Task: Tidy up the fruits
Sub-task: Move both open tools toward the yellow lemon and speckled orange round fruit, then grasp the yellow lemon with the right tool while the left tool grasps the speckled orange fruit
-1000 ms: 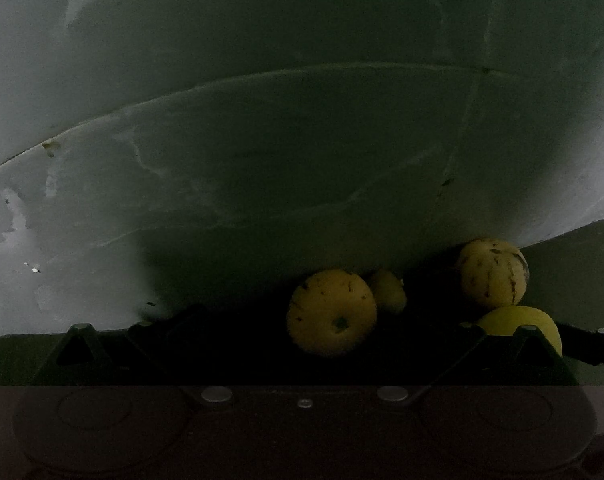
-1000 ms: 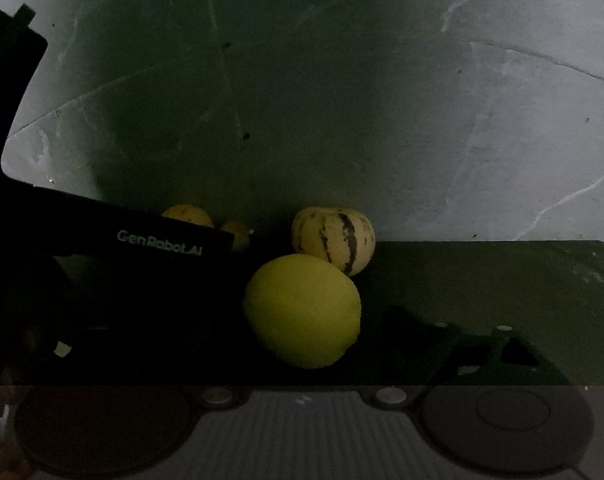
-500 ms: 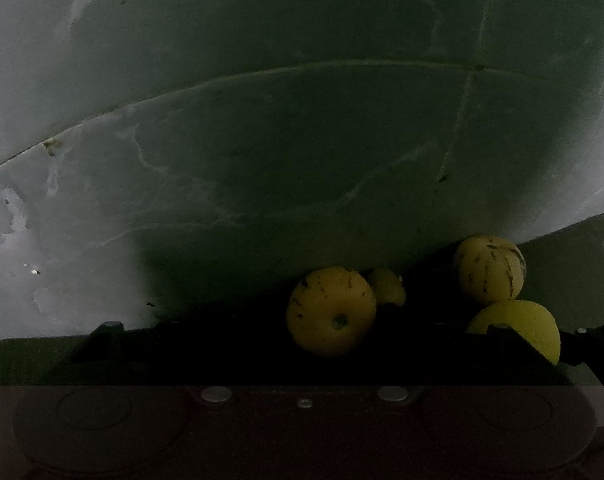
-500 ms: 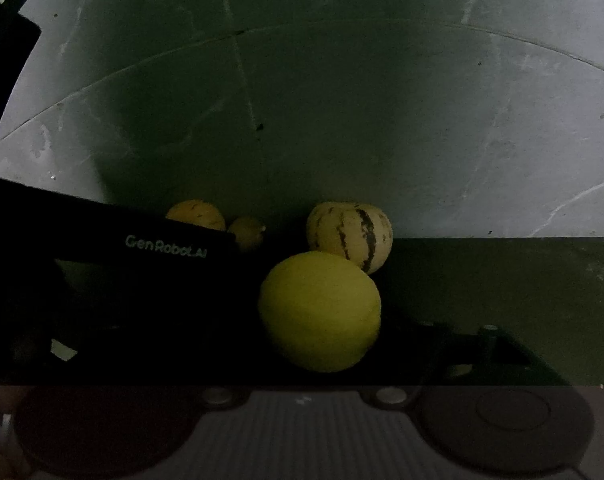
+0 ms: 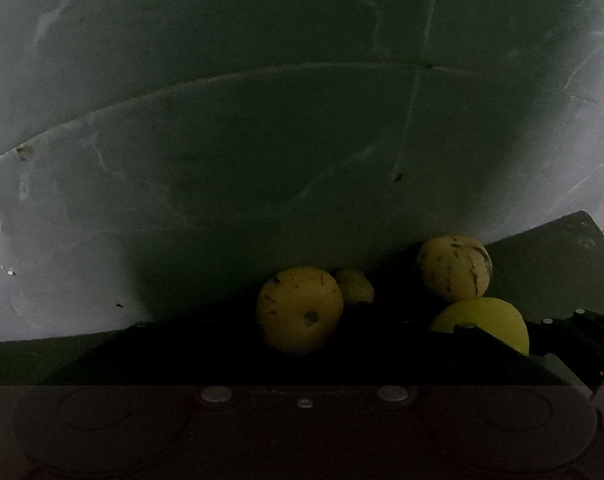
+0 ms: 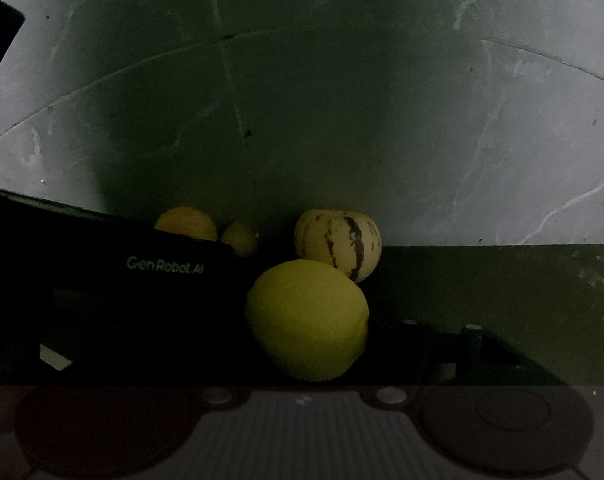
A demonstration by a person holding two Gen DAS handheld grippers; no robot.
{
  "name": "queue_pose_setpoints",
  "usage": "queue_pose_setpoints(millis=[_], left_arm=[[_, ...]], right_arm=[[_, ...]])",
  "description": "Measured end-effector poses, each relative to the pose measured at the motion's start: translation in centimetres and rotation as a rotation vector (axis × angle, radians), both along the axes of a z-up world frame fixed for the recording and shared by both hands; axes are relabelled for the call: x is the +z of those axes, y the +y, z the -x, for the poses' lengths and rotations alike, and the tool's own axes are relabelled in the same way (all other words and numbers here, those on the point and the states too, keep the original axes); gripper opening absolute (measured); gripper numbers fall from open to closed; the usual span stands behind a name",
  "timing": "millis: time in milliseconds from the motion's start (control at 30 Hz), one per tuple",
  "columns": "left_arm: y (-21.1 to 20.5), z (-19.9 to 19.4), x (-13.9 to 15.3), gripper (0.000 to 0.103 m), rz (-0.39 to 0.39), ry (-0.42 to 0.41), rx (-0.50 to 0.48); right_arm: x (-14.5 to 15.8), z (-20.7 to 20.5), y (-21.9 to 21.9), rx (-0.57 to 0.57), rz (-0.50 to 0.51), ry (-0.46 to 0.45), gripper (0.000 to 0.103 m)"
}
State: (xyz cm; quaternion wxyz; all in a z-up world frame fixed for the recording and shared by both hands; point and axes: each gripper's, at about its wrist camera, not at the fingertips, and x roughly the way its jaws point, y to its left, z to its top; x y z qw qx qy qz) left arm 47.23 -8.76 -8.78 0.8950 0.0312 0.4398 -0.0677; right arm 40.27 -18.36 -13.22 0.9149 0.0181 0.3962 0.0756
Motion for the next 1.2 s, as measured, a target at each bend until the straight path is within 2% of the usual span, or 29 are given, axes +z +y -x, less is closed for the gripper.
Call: queue_pose_setpoints(millis=[67, 667, 1200], left_arm=[[0.3, 0.1, -0.1, 0.049, -0.009, 0.0, 0.007], [0.0, 1.4, -0.5, 0.049, 0.018, 0.003, 0.01], [0.4, 4.0, 1.5, 0.049, 0.061, -0.035, -0.023]], right_arm=[[-0.2, 0.2, -0.1, -0.004, -0.003, -0.006, 0.064], [-0.8, 1.8, -0.7, -0.006, -0.041, -0.027, 0.064], [1.5, 5.2, -0.8, -0.033, -0.055, -0.106, 0.064]])
